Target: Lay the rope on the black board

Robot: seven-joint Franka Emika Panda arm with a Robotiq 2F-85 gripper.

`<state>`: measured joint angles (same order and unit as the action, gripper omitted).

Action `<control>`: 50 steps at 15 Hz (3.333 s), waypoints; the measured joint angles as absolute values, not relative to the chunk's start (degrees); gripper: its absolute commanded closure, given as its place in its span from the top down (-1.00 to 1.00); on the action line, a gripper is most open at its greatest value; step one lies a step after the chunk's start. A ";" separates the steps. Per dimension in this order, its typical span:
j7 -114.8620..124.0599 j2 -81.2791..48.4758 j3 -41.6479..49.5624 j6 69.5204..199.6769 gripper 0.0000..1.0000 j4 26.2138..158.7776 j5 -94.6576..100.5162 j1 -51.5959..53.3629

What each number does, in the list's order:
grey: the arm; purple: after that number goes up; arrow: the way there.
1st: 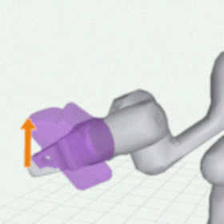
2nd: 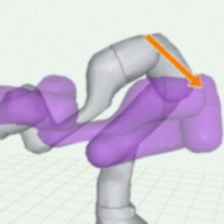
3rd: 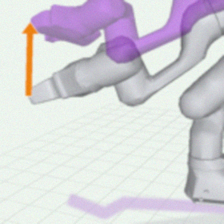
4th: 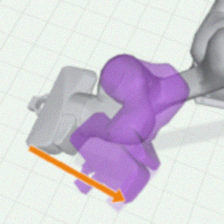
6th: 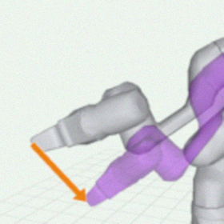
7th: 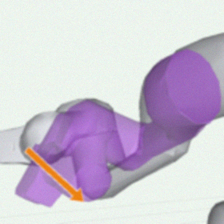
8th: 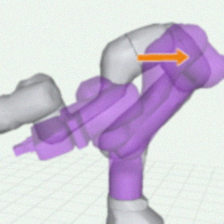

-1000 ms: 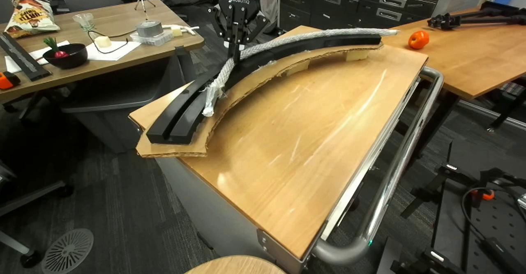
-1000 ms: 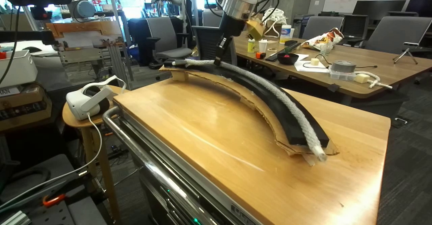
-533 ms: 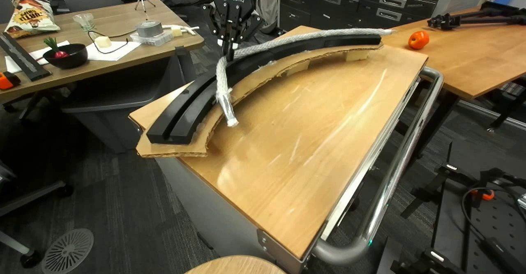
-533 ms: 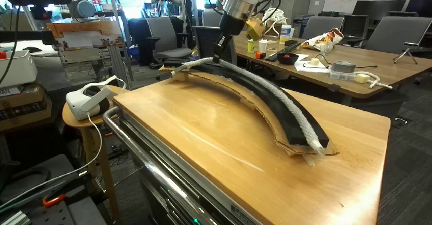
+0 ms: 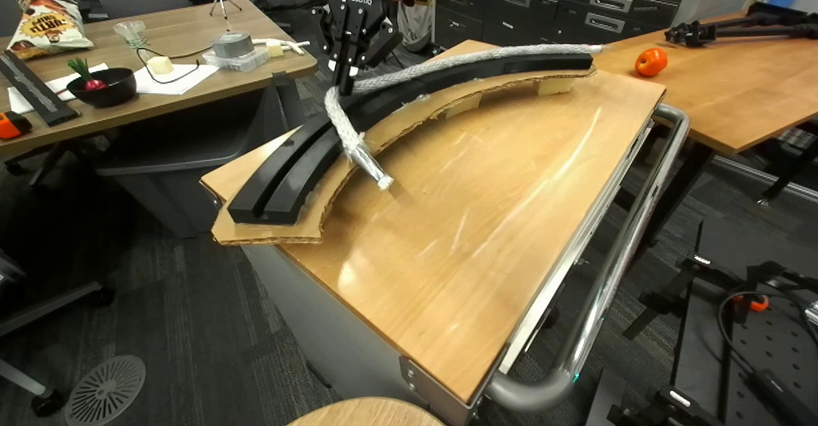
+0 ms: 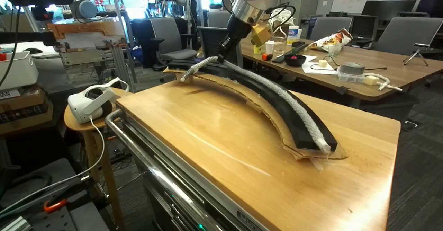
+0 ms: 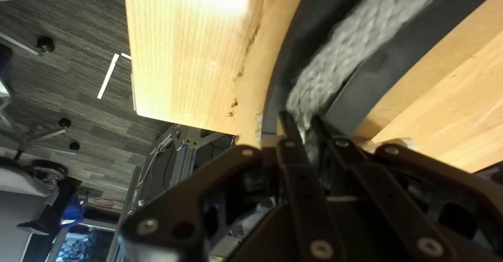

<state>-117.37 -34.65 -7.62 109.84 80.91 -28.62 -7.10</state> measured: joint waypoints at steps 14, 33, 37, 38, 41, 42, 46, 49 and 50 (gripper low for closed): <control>-103.12 -34.56 -7.01 109.87 -0.95 80.94 -31.15 -10.05; -96.82 -34.37 -7.52 111.89 -0.95 84.71 -37.38 -9.47; -97.42 -33.88 -7.55 111.77 -0.95 84.70 -33.23 -8.81; -97.66 -33.68 -7.56 111.67 -0.95 84.70 -32.34 -8.67; -98.10 -33.34 -7.65 111.58 -0.95 84.70 -30.22 -8.36; -98.28 -33.29 -7.72 111.54 -0.95 84.70 -29.67 -8.27; -98.72 -33.26 -8.13 111.26 -0.95 84.65 -28.01 -7.97; -98.79 -33.24 -8.37 110.56 -0.95 84.29 -26.14 -7.51; -98.79 -33.23 -8.44 110.39 -0.95 84.10 -25.35 -7.25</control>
<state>-98.79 -33.23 -8.44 110.39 84.10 -25.35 -7.25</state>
